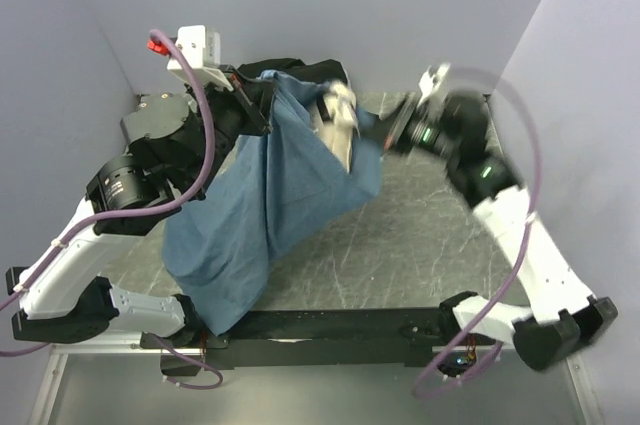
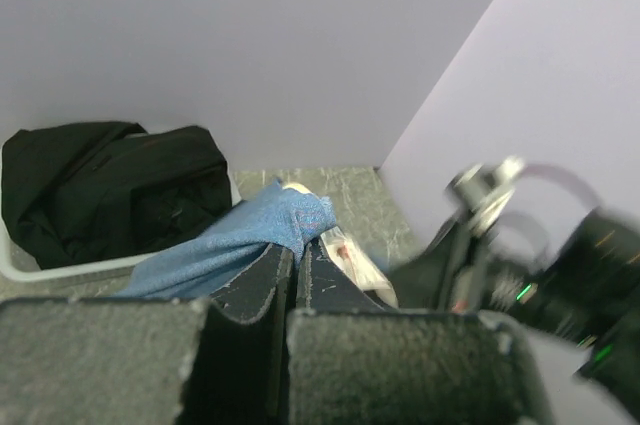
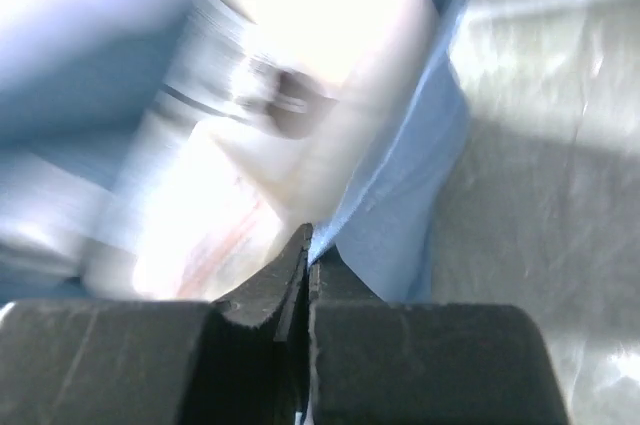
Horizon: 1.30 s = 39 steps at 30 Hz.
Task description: Put the pillow into the pillowcase
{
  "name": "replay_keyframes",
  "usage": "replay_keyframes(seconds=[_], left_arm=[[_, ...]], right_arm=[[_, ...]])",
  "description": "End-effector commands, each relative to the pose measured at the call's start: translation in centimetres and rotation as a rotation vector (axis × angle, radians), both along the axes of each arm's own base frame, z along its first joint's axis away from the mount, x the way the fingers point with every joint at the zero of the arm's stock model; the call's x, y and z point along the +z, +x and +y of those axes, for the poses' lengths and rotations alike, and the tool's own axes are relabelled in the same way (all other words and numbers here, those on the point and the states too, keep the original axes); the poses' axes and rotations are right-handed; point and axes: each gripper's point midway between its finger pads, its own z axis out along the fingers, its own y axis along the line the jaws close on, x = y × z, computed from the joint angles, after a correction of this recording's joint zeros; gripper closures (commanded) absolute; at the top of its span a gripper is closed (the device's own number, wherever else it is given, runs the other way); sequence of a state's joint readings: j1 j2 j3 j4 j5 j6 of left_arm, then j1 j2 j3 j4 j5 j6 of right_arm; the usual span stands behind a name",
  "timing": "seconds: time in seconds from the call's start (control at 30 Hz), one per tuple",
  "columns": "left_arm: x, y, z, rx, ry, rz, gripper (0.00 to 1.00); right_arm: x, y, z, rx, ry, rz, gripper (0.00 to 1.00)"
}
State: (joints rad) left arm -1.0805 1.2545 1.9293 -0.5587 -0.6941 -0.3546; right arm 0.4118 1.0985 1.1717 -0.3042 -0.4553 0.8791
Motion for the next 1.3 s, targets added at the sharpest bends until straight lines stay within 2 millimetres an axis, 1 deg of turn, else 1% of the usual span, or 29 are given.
replay_keyframes(seconds=[0.0, 0.03, 0.07, 0.1, 0.13, 0.2, 0.23, 0.27, 0.3, 0.33, 0.37, 0.4, 0.43, 0.5, 0.53, 0.6, 0.63, 0.7, 0.77, 0.8, 0.83, 0.9, 0.93, 0.97, 1.0, 1.07, 1.13, 1.17, 1.27], left_arm=[[7.6, -1.8, 4.4, 0.03, -0.262, -0.161, 0.99], [8.0, -2.2, 5.5, 0.043, -0.288, -0.172, 0.99], [8.1, -2.3, 6.0, 0.052, -0.302, -0.179, 0.99], [8.1, -2.3, 6.1, 0.054, -0.317, -0.186, 0.99], [8.5, -2.8, 7.1, 0.057, -0.332, -0.198, 0.99], [9.0, -3.1, 7.8, 0.061, -0.342, -0.208, 0.99], [9.2, -3.3, 8.4, 0.071, -0.344, -0.22, 0.99], [9.3, -3.3, 8.7, 0.084, -0.347, -0.229, 0.99], [9.0, -3.1, 8.6, 0.095, -0.334, -0.235, 0.99], [9.5, -3.1, 9.0, 0.111, -0.343, -0.259, 0.99], [9.6, -3.0, 9.0, 0.118, -0.344, -0.268, 0.99], [10.2, -3.1, 9.2, 0.12, -0.349, -0.282, 0.99], [10.4, -2.8, 8.6, 0.118, -0.332, -0.287, 0.99], [11.4, -3.1, 8.5, 0.096, -0.329, -0.308, 0.99], [11.2, -2.9, 8.2, 0.102, -0.314, -0.305, 0.99], [10.6, -2.5, 7.8, 0.108, -0.304, -0.296, 0.97], [10.2, -2.4, 7.5, 0.105, -0.299, -0.289, 0.97], [8.4, -1.9, 6.4, 0.095, -0.271, -0.258, 0.97], [7.6, -2.0, 7.0, 0.108, -0.291, -0.248, 0.96], [6.3, -1.6, 6.4, 0.113, -0.271, -0.238, 0.96], [6.1, -1.8, 7.2, 0.126, -0.288, -0.23, 0.95], [5.0, -1.7, 7.3, 0.135, -0.286, -0.209, 0.93], [5.0, -2.1, 8.0, 0.136, -0.298, -0.213, 0.92], [4.1, -2.0, 7.8, 0.136, -0.287, -0.202, 0.9], [4.2, -2.3, 8.7, 0.142, -0.313, -0.203, 0.9], [4.2, -2.5, 9.5, 0.157, -0.328, -0.203, 0.91], [5.3, -3.0, 11.0, 0.18, -0.35, -0.225, 0.95], [6.6, -3.5, 12.4, 0.198, -0.386, -0.237, 0.96], [9.7, -5.2, 15.7, 0.214, -0.469, -0.294, 0.99]], right_arm=[[18.0, 2.8, -4.5, -0.142, 0.091, -0.345, 1.0], [21.8, 3.5, -5.9, -0.194, 0.184, -0.363, 1.0], [25.2, 3.4, -6.2, -0.183, 0.271, -0.448, 1.0], [27.2, 3.4, -6.2, -0.157, 0.34, -0.474, 1.0], [30.1, 3.8, -5.8, -0.105, 0.432, -0.483, 1.0], [33.7, 4.7, -5.9, -0.104, 0.502, -0.534, 1.0], [35.2, 6.3, -5.5, -0.086, 0.574, -0.52, 1.0], [35.8, 6.7, -5.0, -0.043, 0.629, -0.514, 1.0], [36.0, 7.3, -4.5, -0.003, 0.68, -0.487, 1.0], [34.6, 8.8, -3.4, 0.068, 0.743, -0.363, 1.0], [34.9, 8.4, -3.1, 0.119, 0.77, -0.37, 1.0], [34.3, 8.7, -2.8, 0.134, 0.775, -0.329, 1.0], [33.8, 8.3, -2.7, 0.145, 0.762, -0.294, 1.0], [33.6, 6.0, -2.1, 0.176, 0.75, -0.294, 1.0], [33.3, 4.3, -2.0, 0.181, 0.738, -0.304, 1.0], [32.7, 2.6, -1.5, 0.206, 0.686, -0.272, 1.0], [33.8, 0.5, -1.8, 0.233, 0.668, -0.317, 1.0], [35.0, -1.5, -2.8, 0.233, 0.659, -0.367, 1.0], [35.9, -3.1, -3.5, 0.202, 0.648, -0.395, 1.0], [36.7, -4.4, -3.6, 0.223, 0.647, -0.421, 1.0], [36.9, -4.6, -3.7, 0.242, 0.658, -0.405, 1.0], [38.0, -5.1, -4.5, 0.253, 0.663, -0.429, 1.0], [38.2, -4.4, -5.3, 0.222, 0.666, -0.43, 1.0], [38.2, -4.1, -5.6, 0.223, 0.679, -0.425, 1.0], [38.0, -3.3, -5.7, 0.231, 0.713, -0.382, 1.0], [38.6, -3.2, -5.6, 0.236, 0.727, -0.407, 1.0], [39.2, -3.0, -5.7, 0.239, 0.719, -0.432, 1.0], [39.1, -2.8, -5.6, 0.239, 0.722, -0.426, 1.0], [37.9, -2.7, -4.6, 0.224, 0.694, -0.426, 1.0]])
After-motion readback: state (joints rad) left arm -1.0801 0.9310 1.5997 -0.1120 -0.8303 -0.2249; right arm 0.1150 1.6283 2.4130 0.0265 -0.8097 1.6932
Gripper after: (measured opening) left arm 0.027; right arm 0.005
